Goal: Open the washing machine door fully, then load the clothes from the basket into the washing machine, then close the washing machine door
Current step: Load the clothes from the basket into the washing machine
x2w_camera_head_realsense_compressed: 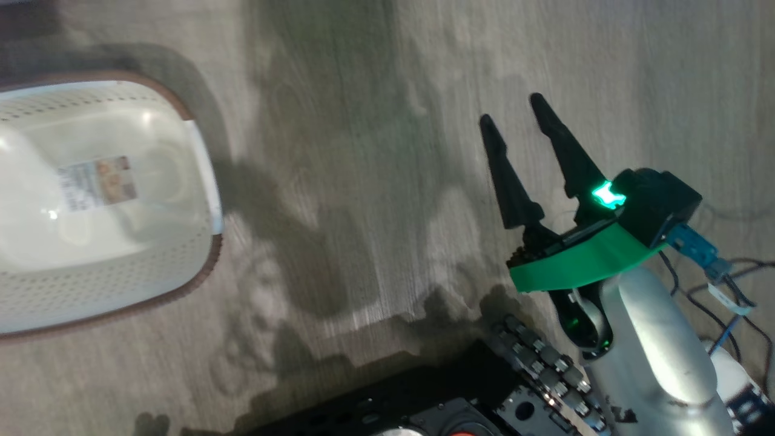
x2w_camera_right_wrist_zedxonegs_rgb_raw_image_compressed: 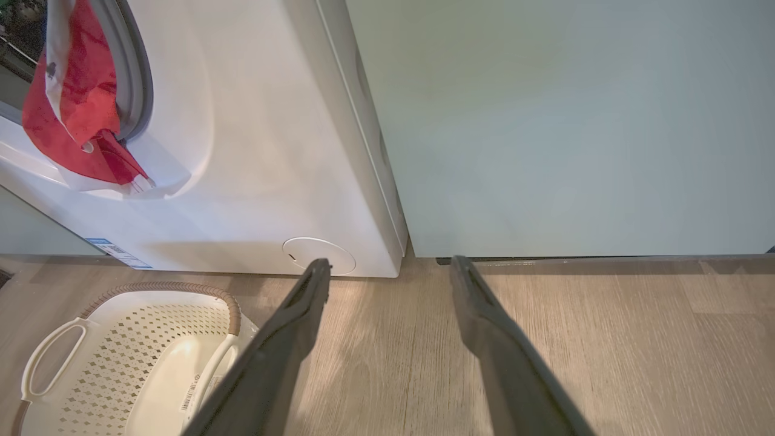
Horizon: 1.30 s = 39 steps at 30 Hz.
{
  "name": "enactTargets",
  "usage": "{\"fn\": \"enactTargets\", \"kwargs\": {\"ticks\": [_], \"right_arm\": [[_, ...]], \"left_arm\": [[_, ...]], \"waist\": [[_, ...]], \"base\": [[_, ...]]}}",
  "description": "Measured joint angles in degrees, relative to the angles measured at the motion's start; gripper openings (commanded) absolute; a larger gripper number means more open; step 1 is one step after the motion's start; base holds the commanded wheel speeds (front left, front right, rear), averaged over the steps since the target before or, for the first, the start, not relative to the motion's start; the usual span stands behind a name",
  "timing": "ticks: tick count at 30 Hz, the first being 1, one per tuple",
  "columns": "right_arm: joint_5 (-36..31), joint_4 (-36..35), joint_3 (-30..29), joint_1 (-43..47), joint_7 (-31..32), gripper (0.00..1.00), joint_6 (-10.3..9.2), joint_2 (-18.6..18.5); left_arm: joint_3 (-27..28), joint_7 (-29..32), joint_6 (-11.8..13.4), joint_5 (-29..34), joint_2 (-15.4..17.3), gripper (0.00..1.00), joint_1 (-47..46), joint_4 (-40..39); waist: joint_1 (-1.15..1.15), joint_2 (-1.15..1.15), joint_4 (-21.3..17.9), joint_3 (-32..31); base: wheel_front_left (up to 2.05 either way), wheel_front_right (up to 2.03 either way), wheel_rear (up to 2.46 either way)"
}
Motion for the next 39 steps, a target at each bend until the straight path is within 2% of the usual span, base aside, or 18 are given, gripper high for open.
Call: {"fn": "enactTargets", "kwargs": {"ticks": [5,7,10,11,16,21,27,29,39], "right_arm": [[1.35,-0.03,2.29,-1.48,0.00,1.00,0.00,0.01],[1.67,-0.03,2.83,-1.52,0.00,1.00,0.00,0.01],[2.29,-0.02,3.47,-1.59,0.00,1.00,0.00,0.01],[2.32,-0.01,3.46,-1.60,0.00,1.00,0.00,0.01],[2.33,-0.01,3.53,-1.67,0.00,1.00,0.00,0.02],[2.81,-0.02,3.67,-2.44,0.00,1.00,0.00,0.02],[2.82,-0.04,4.07,-2.61,0.00,1.00,0.00,0.02],[2.82,-0.04,4.25,-2.69,0.00,1.00,0.00,0.02],[3.22,0.01,4.21,-2.80,0.00,1.00,0.00,0.02]], "left_arm": [[-3.42,0.48,0.00,-2.19,2.71,0.00,-8.27,5.42],[-3.37,-1.35,0.21,-1.71,3.14,0.00,-11.81,7.12],[-1.60,-4.44,3.09,-1.56,2.97,0.00,-17.10,8.21],[-1.62,-4.88,3.16,-1.33,2.96,0.00,-18.52,8.51],[-3.77,-5.16,2.03,-0.52,2.30,0.00,-18.92,12.44],[-6.87,-4.64,0.53,-1.04,0.52,0.00,-16.81,19.65],[-9.31,-3.28,0.04,-1.46,0.27,0.00,-17.71,24.96],[-9.98,-3.30,0.04,-1.63,0.21,1.00,-18.72,26.14],[-10.87,-4.90,0.03,-2.75,-1.09,1.00,-20.70,29.60]], "waist": [[0.00,0.00,-2.53,2.31],[0.00,0.00,-3.32,2.88],[-0.01,0.00,-4.13,3.48],[-0.01,0.00,-4.25,3.62],[-0.01,0.00,-4.33,3.86],[-0.01,0.00,-4.36,4.46],[-0.01,0.00,-4.54,5.25],[-0.01,0.00,-4.57,5.26],[-0.02,0.00,-4.17,3.72]], "base": [[0.00,0.00,0.00],[0.00,0.00,0.00],[0.00,0.00,0.00],[0.00,0.00,0.00],[0.00,0.00,0.00],[0.00,0.00,0.00],[0.00,0.00,0.00],[0.00,0.00,0.00],[0.00,0.00,0.00]]}}
